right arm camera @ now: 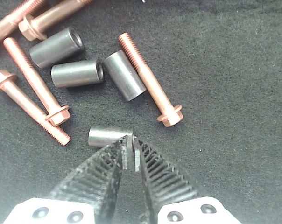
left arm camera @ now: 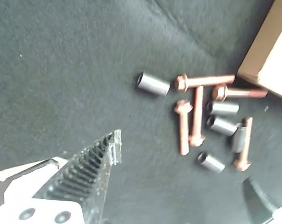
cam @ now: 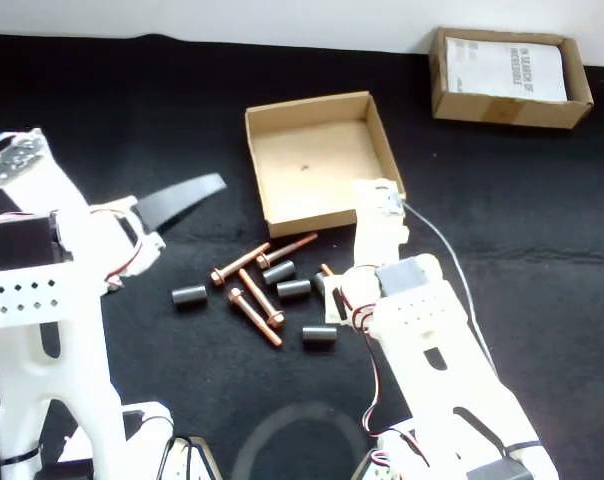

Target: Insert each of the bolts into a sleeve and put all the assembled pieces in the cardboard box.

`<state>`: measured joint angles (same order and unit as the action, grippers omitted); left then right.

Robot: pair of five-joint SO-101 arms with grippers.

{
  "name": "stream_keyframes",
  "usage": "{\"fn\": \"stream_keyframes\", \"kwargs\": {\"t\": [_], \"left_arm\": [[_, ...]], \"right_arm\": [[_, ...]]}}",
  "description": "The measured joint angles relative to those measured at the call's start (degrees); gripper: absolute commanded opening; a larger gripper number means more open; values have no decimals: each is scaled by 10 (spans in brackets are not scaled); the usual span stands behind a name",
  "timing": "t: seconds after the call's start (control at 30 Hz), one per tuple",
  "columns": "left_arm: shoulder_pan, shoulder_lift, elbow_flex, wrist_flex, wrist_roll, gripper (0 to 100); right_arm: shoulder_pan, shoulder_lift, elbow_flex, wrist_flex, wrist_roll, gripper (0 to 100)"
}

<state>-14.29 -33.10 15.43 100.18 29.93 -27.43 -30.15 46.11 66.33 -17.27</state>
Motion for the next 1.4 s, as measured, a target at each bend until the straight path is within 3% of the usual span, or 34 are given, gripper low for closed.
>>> {"fn": "stream_keyframes", "kwargs": {"t": [0.33, 0.4, 0.63, 0.83, 1.1, 1.4], "left_arm": [[2, -42, 4, 4, -27, 728], [2, -46, 4, 4, -27, 654], [-7, -46, 4, 4, -35, 245], [-9, -46, 4, -2, -115, 3], [-9, -46, 80, -25, -231, 66], [-9, -46, 290, -194, -282, 66]], "right_arm": [[0, 0, 0, 1, 0, 9], [0, 0, 0, 1, 0, 9], [0, 0, 0, 1, 0, 9], [0, 0, 0, 1, 0, 9], [0, 0, 0, -9, 5, 9], [0, 0, 0, -15, 191, 9]]}}
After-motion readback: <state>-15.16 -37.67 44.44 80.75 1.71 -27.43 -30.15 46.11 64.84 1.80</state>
